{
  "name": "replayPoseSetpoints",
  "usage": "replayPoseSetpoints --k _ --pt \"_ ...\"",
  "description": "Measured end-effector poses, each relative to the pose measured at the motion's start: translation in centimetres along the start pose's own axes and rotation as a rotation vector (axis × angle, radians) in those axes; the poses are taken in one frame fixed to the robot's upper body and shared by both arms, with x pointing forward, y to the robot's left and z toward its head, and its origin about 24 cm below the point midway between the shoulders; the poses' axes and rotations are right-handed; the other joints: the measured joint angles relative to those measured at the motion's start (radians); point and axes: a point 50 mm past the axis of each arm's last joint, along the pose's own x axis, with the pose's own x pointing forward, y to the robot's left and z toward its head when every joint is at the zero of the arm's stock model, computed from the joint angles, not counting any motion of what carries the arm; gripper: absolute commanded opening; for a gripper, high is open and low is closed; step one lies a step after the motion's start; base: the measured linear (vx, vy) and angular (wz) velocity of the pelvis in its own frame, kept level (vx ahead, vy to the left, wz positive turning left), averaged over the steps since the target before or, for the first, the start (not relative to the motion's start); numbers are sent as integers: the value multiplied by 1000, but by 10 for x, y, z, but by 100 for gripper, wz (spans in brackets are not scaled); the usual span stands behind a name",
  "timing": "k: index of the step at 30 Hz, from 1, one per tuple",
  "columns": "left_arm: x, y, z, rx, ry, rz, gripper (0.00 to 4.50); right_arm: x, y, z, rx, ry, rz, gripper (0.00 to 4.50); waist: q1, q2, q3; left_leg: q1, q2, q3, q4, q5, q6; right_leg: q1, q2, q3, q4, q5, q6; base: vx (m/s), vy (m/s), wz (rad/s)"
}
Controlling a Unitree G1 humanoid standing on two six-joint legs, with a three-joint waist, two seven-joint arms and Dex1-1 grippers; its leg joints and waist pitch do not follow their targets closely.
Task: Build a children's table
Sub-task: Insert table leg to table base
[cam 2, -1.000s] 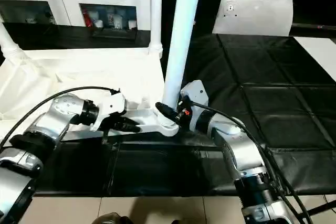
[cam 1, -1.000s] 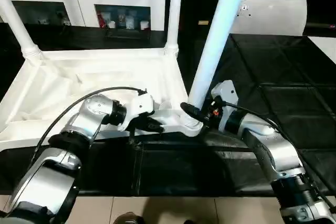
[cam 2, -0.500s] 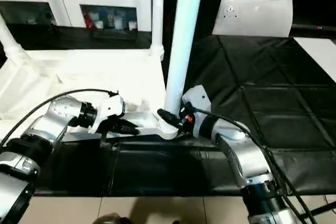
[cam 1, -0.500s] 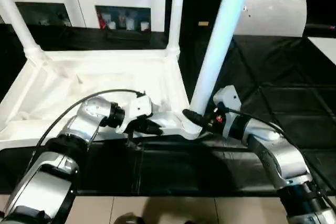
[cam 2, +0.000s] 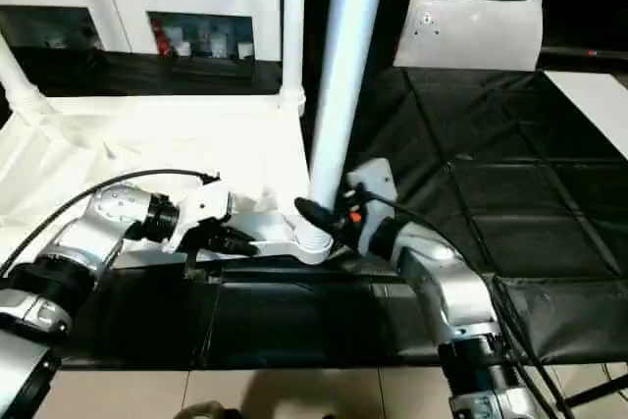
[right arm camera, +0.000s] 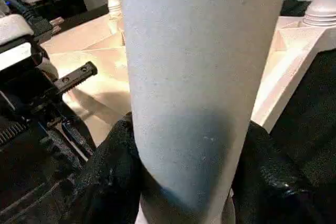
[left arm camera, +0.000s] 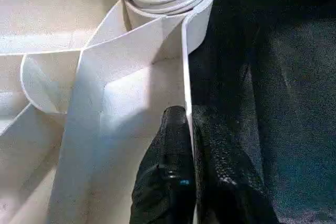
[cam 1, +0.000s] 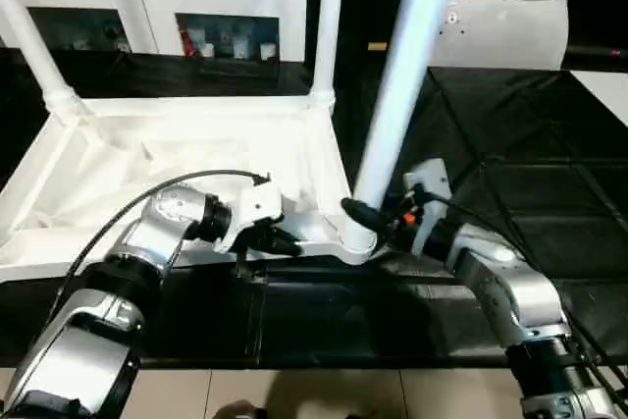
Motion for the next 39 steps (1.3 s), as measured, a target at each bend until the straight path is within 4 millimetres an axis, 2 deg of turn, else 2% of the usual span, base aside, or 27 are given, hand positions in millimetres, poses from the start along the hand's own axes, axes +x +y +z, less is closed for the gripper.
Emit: replayPoseSetpoints --k 4,10,14,16,19,25,29,34,36,39 --pt "2 0 1 6 6 4 0 -6 -1 -7 42 -34 -26 190 4 3 -1 1 0 0 0 0 0 2 0 0 -1 0 0 0 0 0" --pt "4 0 0 3 9 11 0 -17 1 -22 105 -112 -76 190 6 24 -5 1 -1 0 -1 0 0 2 0 0 -3 0 0 0 0 0" --pt "5 0 -1 1 13 18 0 -24 6 -31 122 -164 -113 190 7 34 -6 3 -1 -1 -1 0 0 3 0 -1 -3 -1 1 0 0 0" --pt "7 0 0 0 10 20 0 -26 8 -33 96 -176 -129 190 8 40 -6 2 -1 -1 -2 0 0 3 0 -1 -5 -1 1 0 0 0" --pt "8 0 0 4 9 17 0 -27 10 -34 29 -160 -127 190 9 43 -6 2 -1 -1 -3 0 0 5 0 -1 -10 -1 1 0 0 0" --pt "11 -1 0 13 7 6 0 -27 15 -24 -209 -57 -47 190 15 50 -12 2 -2 0 -6 -1 2 6 0 -1 -15 -1 1 0 0 0" --pt "10 -1 -1 14 19 12 0 -19 14 -16 -347 37 31 190 11 34 -16 3 -1 0 -7 -1 1 6 0 -2 -14 -1 1 0 0 0" --pt "6 0 -3 18 31 18 0 -9 9 -8 -361 78 93 190 -4 14 -16 5 -1 0 -7 -1 1 7 0 -2 -17 -1 1 0 0 0" --pt "5 0 -3 25 38 19 0 -6 7 -5 -365 94 122 190 -12 7 -13 6 -2 0 -7 -1 2 4 0 -2 -19 -1 2 0 0 0" --pt "3 1 -3 28 41 18 0 -4 4 -3 -364 110 153 190 -18 2 -10 8 -2 0 -7 -1 2 5 0 -2 -20 -1 2 0 0 0"
